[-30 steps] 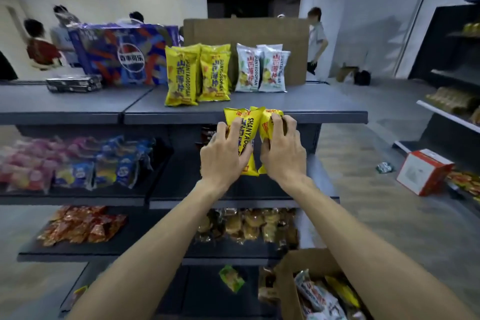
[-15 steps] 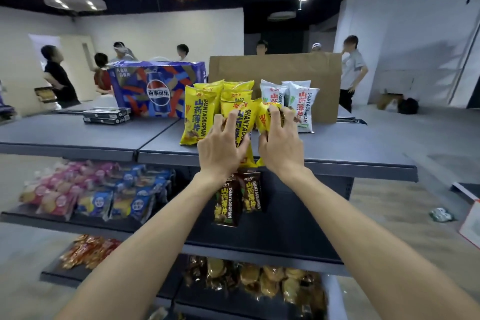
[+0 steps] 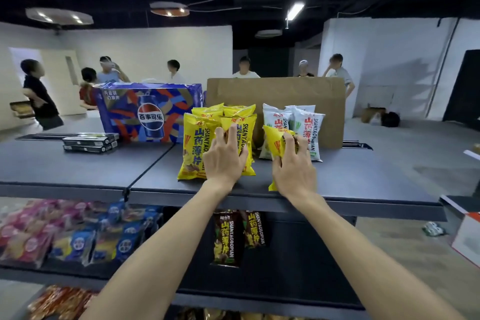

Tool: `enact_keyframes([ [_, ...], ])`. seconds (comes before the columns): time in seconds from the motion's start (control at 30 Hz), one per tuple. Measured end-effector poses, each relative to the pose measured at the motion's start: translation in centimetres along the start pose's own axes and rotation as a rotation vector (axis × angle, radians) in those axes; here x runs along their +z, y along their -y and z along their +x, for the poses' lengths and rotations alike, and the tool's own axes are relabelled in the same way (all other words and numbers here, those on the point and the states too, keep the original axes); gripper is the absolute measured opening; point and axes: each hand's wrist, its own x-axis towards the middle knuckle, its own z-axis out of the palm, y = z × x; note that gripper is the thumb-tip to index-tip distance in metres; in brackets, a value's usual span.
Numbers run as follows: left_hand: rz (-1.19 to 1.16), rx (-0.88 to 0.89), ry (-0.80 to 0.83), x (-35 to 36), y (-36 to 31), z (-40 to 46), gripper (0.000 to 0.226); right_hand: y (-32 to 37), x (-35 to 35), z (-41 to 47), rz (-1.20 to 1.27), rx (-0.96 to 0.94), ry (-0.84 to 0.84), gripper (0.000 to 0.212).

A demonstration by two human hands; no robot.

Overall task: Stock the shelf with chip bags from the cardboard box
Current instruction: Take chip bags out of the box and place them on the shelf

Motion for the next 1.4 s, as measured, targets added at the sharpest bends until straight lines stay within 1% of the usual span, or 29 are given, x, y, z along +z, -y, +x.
enact_keyframes([
  [0.1, 0.036, -0.014, 0.023, 1.4, -0.4, 0.3, 0.062, -0.5, 0.4, -0.3, 0.003, 0.007, -0.014, 0.049],
  [0.17, 0.02, -0.045, 0.074, 2.2, -0.7, -0.1, 0.073, -0.4, 0.3, -0.4, 0.005, 0.005, -0.034, 0.049],
  [0.23, 0.041, -0.032, 0.1, 2.8, -0.7, -0.7, 0.083, -0.2, 0.2, -0.4, 0.006, -0.006, -0.052, 0.048],
  [0.3, 0.069, 0.004, 0.107, 2.8, -0.6, -0.7, 0.085, -0.1, 0.1, -0.4, 0.006, -0.007, -0.064, 0.048],
  [0.37, 0.074, 0.03, 0.153, 2.4, -0.4, -0.6, 0.085, 0.0, 0.2, -0.7, 0.0, -0.007, -0.065, 0.047],
  [0.47, 0.063, 0.022, 0.215, 1.8, -0.6, -1.3, 0.088, 0.3, 0.2, -1.0, -0.009, -0.008, -0.061, 0.048],
  [0.53, 0.034, 0.001, 0.227, 1.5, -0.7, -2.2, 0.086, 0.8, 0.2, -1.2, -0.011, -0.008, -0.061, 0.048],
  [0.6, 0.005, 0.009, 0.196, 1.0, -0.4, -3.2, 0.08, 1.5, 0.2, -1.3, -0.008, -0.019, -0.069, 0.047],
  [0.7, -0.056, 0.107, 0.107, -0.5, 1.2, -4.1, 0.065, 3.6, 0.1, -1.4, 0.03, -0.029, -0.092, 0.047],
  [0.77, -0.065, 0.164, 0.07, -1.7, 3.1, -4.2, 0.049, 5.6, 0.3, -1.4, 0.066, -0.054, -0.121, 0.047],
  [0.87, -0.047, 0.185, 0.028, -3.3, 6.9, -4.1, 0.03, 9.2, 1.2, -1.7, 0.098, -0.102, -0.145, 0.049],
  [1.03, -0.05, 0.149, 0.026, -4.9, 12.6, -3.9, 0.01, 15.1, 4.5, -2.2, 0.103, -0.134, -0.154, 0.053],
  [1.1, -0.085, 0.132, 0.032, -4.9, 14.3, -4.0, 0.01, 16.9, 6.1, -2.2, 0.086, -0.109, -0.149, 0.054],
  [1.17, -0.124, 0.106, 0.055, -4.8, 15.4, -4.1, 0.014, 18.1, 7.5, -2.3, 0.063, -0.077, -0.153, 0.055],
  [1.23, -0.153, 0.058, 0.058, -4.8, 16.1, -4.0, 0.02, 18.7, 8.8, -2.6, 0.055, -0.055, -0.163, 0.055],
  [1.4, -0.164, -0.004, 0.021, -4.1, 17.1, -3.7, 0.024, 18.9, 11.7, -3.4, 0.03, -0.003, -0.178, 0.059],
])
